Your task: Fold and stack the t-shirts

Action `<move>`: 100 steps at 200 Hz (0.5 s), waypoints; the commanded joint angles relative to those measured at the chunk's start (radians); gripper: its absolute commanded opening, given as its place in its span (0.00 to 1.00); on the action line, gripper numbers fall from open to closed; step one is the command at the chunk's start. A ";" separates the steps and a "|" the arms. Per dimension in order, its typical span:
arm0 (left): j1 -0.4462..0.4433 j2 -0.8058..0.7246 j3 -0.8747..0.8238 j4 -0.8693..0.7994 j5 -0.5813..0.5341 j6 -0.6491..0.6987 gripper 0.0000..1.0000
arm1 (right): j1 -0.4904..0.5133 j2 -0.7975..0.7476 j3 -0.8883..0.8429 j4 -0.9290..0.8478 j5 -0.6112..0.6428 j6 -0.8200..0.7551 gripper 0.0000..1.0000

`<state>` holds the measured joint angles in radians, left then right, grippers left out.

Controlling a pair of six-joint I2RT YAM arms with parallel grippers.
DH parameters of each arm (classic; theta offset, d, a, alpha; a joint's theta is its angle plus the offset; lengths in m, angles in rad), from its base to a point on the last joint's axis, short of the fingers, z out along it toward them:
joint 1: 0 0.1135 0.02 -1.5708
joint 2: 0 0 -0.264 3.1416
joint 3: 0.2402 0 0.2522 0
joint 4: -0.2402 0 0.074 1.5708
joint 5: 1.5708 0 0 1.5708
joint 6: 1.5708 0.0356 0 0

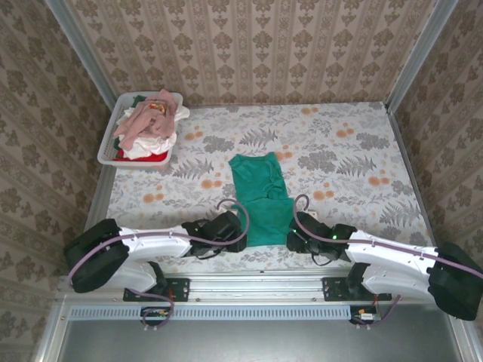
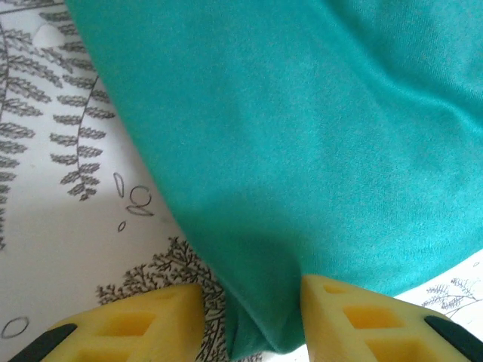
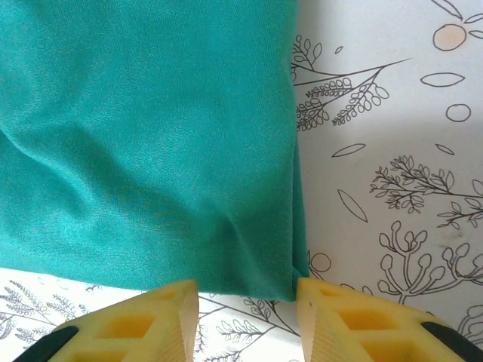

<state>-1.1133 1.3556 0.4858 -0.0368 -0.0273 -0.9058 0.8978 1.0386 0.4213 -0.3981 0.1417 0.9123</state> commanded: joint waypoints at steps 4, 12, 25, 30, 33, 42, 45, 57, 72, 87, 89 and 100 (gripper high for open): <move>-0.019 0.091 -0.006 0.188 0.071 -0.025 0.41 | 0.007 0.018 -0.012 0.033 -0.009 -0.003 0.34; -0.020 0.095 -0.009 0.208 0.079 -0.028 0.35 | 0.007 0.024 -0.003 0.028 -0.009 -0.009 0.31; -0.020 0.087 -0.018 0.237 0.088 -0.036 0.25 | 0.008 0.030 0.020 0.007 -0.009 -0.018 0.25; -0.021 0.083 -0.022 0.248 0.092 -0.037 0.22 | 0.009 0.029 0.033 -0.004 -0.010 -0.021 0.22; -0.020 0.079 -0.025 0.251 0.093 -0.037 0.19 | 0.011 0.028 0.040 -0.011 -0.010 -0.023 0.20; -0.019 0.063 -0.024 0.243 0.093 -0.039 0.14 | 0.015 0.020 0.062 -0.034 -0.004 -0.027 0.16; -0.019 0.054 -0.023 0.239 0.092 -0.039 0.13 | 0.018 0.015 0.069 -0.041 -0.001 -0.026 0.15; -0.016 0.021 -0.016 0.213 0.095 -0.038 0.09 | 0.026 -0.010 0.095 -0.063 0.008 -0.025 0.12; -0.013 -0.039 -0.005 0.170 0.095 -0.034 0.04 | 0.030 -0.043 0.121 -0.080 0.015 -0.022 0.10; -0.010 -0.106 0.007 0.110 0.076 -0.035 0.03 | 0.034 -0.062 0.148 -0.091 0.023 -0.026 0.09; -0.009 -0.115 0.009 0.103 0.073 -0.035 0.03 | 0.034 -0.063 0.152 -0.092 0.022 -0.029 0.08; -0.002 -0.162 0.017 0.042 0.056 -0.036 0.03 | 0.034 -0.056 0.182 -0.101 0.029 -0.044 0.08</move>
<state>-1.1187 1.2865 0.4778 0.0914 0.0334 -0.9360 0.9237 0.9966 0.5373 -0.4477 0.1394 0.8925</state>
